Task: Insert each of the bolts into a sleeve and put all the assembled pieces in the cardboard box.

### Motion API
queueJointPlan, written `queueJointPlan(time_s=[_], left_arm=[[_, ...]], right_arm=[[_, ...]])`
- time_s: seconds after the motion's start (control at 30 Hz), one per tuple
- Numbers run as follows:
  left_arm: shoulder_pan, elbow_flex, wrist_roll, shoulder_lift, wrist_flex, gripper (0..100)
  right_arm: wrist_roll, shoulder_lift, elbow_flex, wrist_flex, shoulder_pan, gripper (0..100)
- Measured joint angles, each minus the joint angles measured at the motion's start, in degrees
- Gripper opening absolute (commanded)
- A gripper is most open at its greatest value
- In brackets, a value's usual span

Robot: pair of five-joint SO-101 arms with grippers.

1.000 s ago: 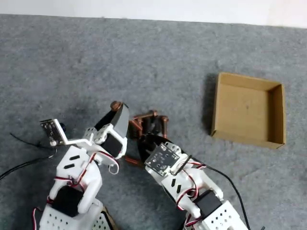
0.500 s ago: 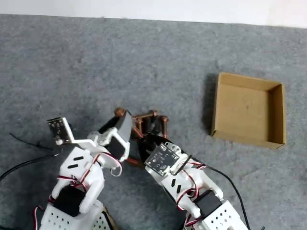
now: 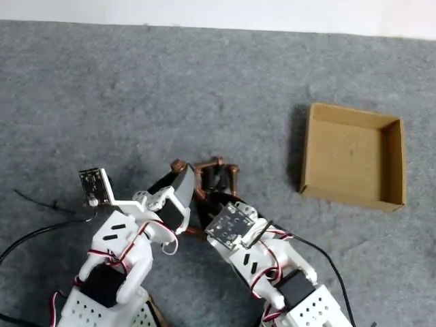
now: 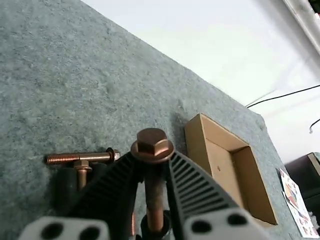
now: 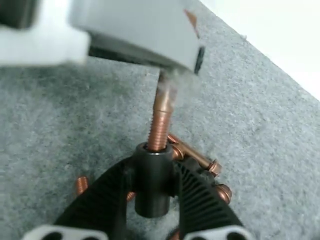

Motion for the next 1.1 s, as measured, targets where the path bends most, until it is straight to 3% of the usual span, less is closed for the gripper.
queueJointPlan(time_s=[0.27, 0.53, 1.1], left_arm=[[0.0, 0.35, -0.26, 0.0, -0.09, 0], [7.56, 5.8, -11.6, -0.09, -0.62, 0], [6.86, 6.07, -11.87, -0.09, -0.62, 0]], right_arm=[[0.09, 0.0, 0.0, 0.0, 0.53, 0.5], [0.0, 0.18, 0.0, 0.26, 0.79, 0.5], [0.0, 0.09, 0.0, 0.26, 1.93, 0.5]])
